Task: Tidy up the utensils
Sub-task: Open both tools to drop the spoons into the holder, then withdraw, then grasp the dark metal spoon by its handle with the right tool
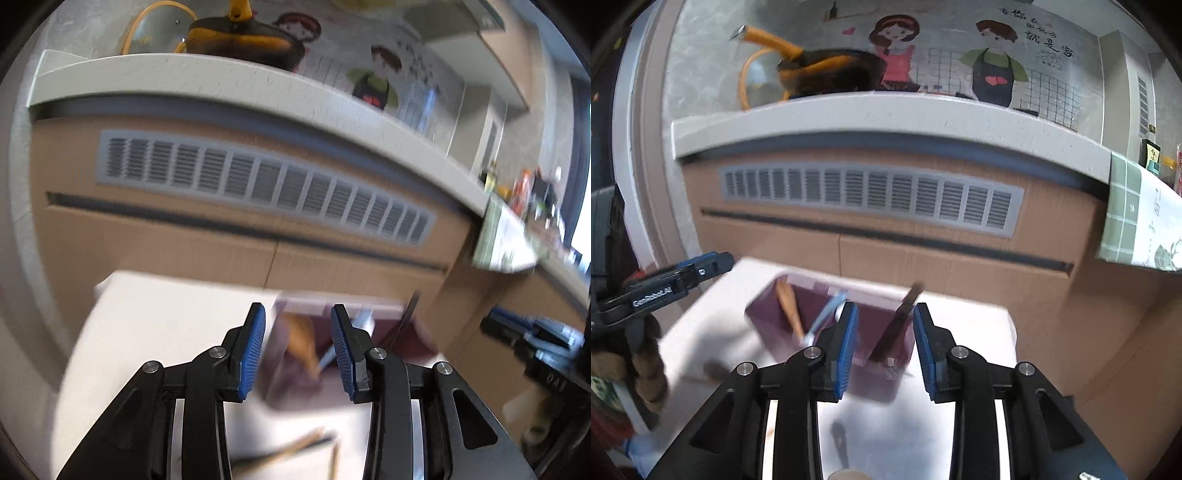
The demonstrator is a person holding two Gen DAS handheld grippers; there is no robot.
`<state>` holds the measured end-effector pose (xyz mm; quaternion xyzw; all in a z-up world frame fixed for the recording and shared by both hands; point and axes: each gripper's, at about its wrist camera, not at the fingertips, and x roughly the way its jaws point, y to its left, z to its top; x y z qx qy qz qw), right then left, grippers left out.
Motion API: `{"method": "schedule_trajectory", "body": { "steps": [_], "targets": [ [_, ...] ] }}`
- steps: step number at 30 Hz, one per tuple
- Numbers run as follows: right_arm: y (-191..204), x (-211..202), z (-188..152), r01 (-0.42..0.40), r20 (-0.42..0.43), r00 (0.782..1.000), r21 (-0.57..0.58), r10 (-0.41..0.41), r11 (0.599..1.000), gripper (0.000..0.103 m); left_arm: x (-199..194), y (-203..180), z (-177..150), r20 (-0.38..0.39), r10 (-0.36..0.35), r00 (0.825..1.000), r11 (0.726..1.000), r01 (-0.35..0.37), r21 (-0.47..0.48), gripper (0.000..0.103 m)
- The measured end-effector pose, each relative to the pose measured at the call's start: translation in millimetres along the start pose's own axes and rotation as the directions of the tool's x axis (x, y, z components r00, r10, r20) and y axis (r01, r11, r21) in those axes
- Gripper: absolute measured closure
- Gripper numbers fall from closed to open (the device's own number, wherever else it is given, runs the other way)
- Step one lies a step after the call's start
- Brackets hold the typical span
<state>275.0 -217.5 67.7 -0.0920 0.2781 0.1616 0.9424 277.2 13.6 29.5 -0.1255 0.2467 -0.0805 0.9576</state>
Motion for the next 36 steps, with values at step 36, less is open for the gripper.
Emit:
{"method": "schedule_trajectory", "body": {
  "steps": [36],
  "targets": [
    [11,18,-159,-0.003,-0.339,0.941,0.017,0.009,1.000,0.077,-28,42,-105,-0.365,0.082,0.927,0.997,-0.081,0.018,0.065]
  ]
}}
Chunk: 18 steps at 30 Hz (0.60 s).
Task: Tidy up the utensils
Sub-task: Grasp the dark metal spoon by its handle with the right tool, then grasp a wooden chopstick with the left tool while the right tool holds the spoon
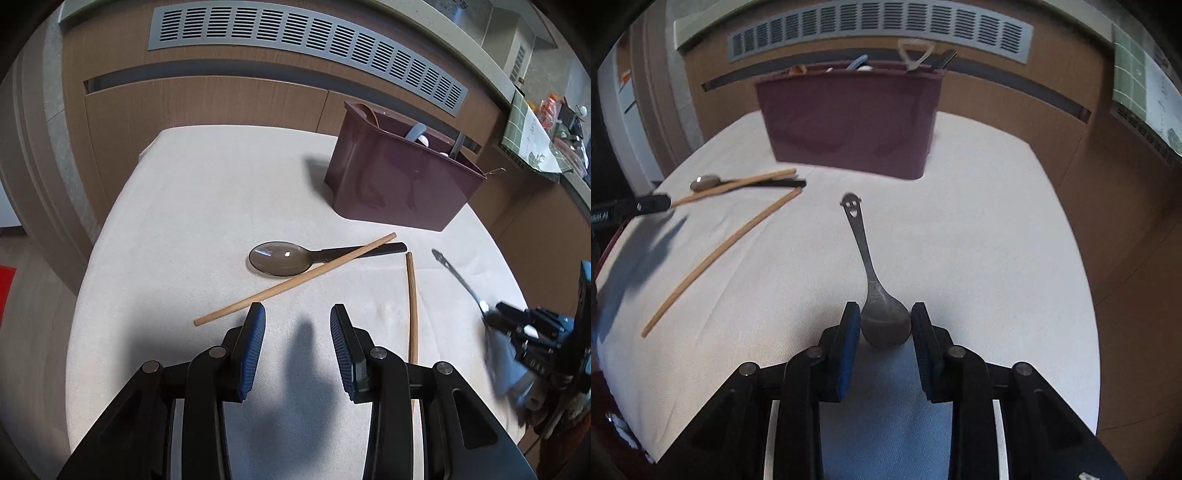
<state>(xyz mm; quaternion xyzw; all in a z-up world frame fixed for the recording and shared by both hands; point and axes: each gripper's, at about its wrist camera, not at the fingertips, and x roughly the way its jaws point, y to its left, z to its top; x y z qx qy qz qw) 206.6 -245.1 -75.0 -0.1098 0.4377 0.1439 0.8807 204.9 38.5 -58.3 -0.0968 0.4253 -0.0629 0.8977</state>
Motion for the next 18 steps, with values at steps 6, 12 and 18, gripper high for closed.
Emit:
{"method": "schedule_trajectory", "body": {
  "steps": [6,12,18],
  "targets": [
    [-9,-33,22,-0.005,0.128,0.992,0.058,-0.002,0.998,0.077,7,-2,10,-0.009,-0.002,1.000,1.000,0.002,0.023,0.065],
    [-5,-57,49,-0.005,0.214,0.977,0.049,-0.006,0.999,0.077,26,0,23,-0.025,-0.001,1.000,1.000,0.001,0.007,0.065],
    [-5,-63,61,-0.012,0.239,0.971,0.052,-0.001,0.999,0.077,39,7,24,-0.052,0.007,0.999,1.000,-0.009,-0.027,0.065]
  ]
}}
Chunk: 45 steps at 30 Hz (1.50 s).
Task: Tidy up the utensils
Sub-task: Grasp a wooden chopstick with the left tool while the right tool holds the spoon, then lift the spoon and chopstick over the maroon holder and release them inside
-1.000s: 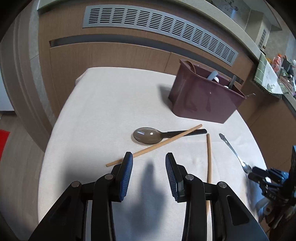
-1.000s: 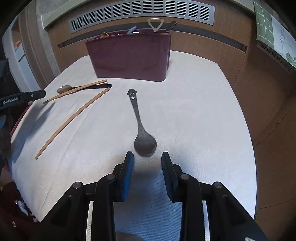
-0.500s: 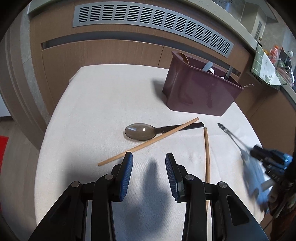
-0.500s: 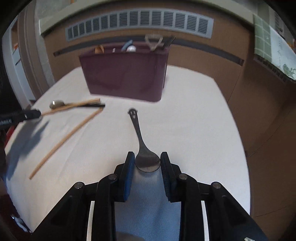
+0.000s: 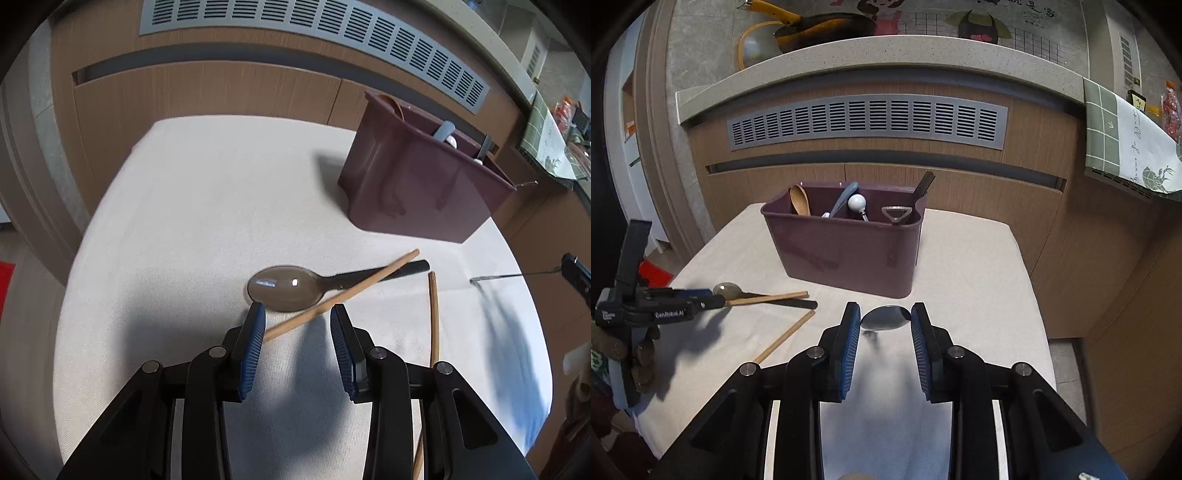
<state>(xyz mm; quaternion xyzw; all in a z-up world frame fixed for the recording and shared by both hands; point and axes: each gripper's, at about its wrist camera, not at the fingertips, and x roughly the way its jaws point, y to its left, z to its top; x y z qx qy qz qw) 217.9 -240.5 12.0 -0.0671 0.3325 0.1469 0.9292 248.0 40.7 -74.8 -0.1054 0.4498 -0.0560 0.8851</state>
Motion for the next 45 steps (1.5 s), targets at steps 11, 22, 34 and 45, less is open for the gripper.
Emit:
{"method": "schedule_trajectory", "body": {
  "steps": [11,22,34,45],
  "targets": [
    [-1,-6,10,0.010,0.033,0.999,0.007,-0.010,1.000,0.077,-2,-42,-25,-0.187,-0.164,0.968,0.969,0.194,0.151,0.065],
    [-2,-10,15,0.005,0.055,0.998,0.003,-0.005,1.000,0.077,9,-79,-25,-0.128,0.042,0.991,0.904,0.017,0.427,0.072],
    [-19,-29,11,0.003,0.081,0.997,0.065,-0.008,0.998,0.077,36,-106,16,-0.121,-0.025,0.992,0.903,0.074,0.422,0.098],
    [-15,-51,15,-0.029,0.116,0.993,0.054,0.022,0.998,0.077,-58,-87,31,0.125,-0.187,0.974,0.961,0.154,0.231,0.098]
  ]
}}
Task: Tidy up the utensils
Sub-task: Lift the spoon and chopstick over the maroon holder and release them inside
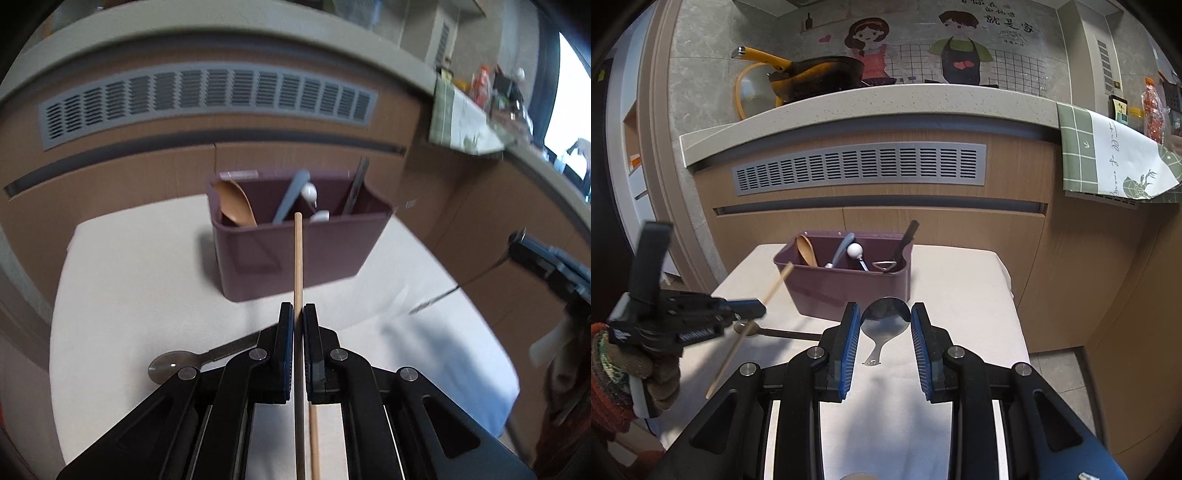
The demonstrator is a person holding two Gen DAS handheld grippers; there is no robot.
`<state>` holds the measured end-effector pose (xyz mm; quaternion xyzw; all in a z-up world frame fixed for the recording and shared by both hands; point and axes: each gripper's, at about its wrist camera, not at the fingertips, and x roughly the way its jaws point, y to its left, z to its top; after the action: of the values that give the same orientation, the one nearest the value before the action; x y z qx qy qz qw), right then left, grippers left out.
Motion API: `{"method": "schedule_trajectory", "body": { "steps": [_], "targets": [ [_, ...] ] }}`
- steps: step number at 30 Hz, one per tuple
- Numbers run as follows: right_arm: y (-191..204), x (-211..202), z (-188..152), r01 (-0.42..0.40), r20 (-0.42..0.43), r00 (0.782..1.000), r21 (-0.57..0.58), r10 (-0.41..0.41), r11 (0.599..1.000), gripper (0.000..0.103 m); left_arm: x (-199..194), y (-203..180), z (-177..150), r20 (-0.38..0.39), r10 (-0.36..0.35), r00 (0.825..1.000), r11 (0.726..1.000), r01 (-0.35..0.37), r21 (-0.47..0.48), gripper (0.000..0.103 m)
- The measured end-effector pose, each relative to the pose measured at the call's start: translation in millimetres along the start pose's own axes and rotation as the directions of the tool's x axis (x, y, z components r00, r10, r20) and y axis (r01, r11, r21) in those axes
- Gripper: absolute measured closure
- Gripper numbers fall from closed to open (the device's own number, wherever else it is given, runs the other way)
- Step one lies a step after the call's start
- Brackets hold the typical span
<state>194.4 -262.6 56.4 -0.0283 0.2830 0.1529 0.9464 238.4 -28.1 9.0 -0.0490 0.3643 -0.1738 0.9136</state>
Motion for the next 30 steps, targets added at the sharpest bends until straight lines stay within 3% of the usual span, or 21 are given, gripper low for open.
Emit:
{"method": "schedule_trajectory", "body": {
  "steps": [5,8,11,12,16,17,19,21,23,27,30],
  "targets": [
    [8,-13,4,0.009,0.015,1.000,-0.018,-0.008,1.000,0.077,-39,4,9,0.170,-0.017,0.985,0.995,0.034,-0.096,0.098],
    [13,-26,9,0.018,0.039,0.999,-0.030,-0.017,0.999,0.077,-69,2,17,0.317,-0.015,0.948,0.993,0.052,-0.108,0.098],
    [16,-42,22,0.011,0.081,0.997,-0.032,-0.008,0.999,0.077,-109,-4,26,0.491,0.005,0.871,0.992,0.057,-0.112,0.098],
    [16,-47,28,0.007,0.096,0.995,-0.035,-0.004,0.999,0.077,-122,-9,35,0.557,0.023,0.830,0.993,0.043,-0.105,0.098],
    [24,-74,75,0.032,0.209,0.978,-0.074,-0.016,0.997,0.077,-149,-19,77,0.691,0.048,0.721,0.994,0.034,-0.104,0.098],
    [26,-79,89,0.048,0.234,0.972,-0.081,-0.028,0.996,0.077,-152,-18,85,0.706,0.047,0.706,0.994,0.040,-0.106,0.098],
    [29,-87,116,0.071,0.272,0.961,-0.093,-0.044,0.993,0.077,-158,-20,108,0.754,0.068,0.654,0.992,0.034,-0.119,0.098],
    [32,-90,137,0.086,0.304,0.951,-0.104,-0.050,0.991,0.077,-158,-18,122,0.786,0.076,0.613,0.991,0.039,-0.127,0.098],
    [35,-88,153,0.101,0.331,0.942,-0.108,-0.060,0.989,0.077,-153,-12,129,0.796,0.079,0.600,0.989,0.053,-0.138,0.098],
    [33,-65,163,0.101,0.320,0.945,-0.105,-0.063,0.989,0.077,-126,4,136,0.796,0.101,0.597,0.984,0.060,-0.170,0.098],
    [32,-41,162,0.093,0.288,0.956,-0.107,-0.059,0.990,0.077,-95,14,132,0.777,0.141,0.613,0.978,0.035,-0.205,0.098]
  ]
}}
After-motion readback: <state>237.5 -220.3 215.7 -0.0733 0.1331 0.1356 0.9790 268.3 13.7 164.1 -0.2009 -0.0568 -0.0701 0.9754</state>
